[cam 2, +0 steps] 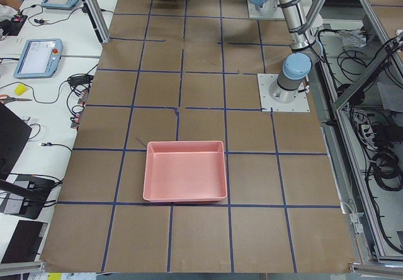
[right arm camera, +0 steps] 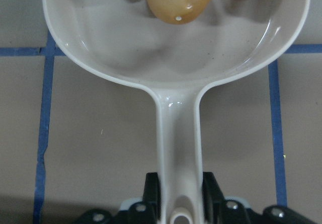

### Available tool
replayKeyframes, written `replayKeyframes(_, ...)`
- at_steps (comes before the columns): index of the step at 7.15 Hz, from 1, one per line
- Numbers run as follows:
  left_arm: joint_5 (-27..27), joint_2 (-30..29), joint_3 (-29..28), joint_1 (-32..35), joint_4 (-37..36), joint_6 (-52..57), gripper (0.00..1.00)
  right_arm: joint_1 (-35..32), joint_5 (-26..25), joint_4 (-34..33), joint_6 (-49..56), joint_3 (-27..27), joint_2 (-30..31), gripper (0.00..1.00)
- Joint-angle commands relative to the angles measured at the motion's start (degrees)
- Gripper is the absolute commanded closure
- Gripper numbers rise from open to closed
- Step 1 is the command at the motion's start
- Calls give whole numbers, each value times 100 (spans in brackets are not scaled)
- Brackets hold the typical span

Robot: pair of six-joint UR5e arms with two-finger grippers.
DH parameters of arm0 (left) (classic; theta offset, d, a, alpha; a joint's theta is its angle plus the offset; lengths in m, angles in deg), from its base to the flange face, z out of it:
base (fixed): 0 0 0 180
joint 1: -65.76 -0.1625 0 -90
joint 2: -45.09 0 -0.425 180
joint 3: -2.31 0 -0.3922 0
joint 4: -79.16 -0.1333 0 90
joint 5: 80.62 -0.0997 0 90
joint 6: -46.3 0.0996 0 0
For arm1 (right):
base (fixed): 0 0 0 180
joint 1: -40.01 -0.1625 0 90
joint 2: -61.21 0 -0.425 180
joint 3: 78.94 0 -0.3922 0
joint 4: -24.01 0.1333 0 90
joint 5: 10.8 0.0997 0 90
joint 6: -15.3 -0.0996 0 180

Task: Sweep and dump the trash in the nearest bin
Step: 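Lift the loaded dustpan with the right gripper while the left lowers the brush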

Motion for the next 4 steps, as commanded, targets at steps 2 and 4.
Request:
replayKeyframes(2,-70,2198,3151,-879,-84,716,98,626,1822,1227,-114,21,355,100)
replayKeyframes(4,-70,3245,4350,-986,-85,534,99,987,1996,1689,-115,21,435,100)
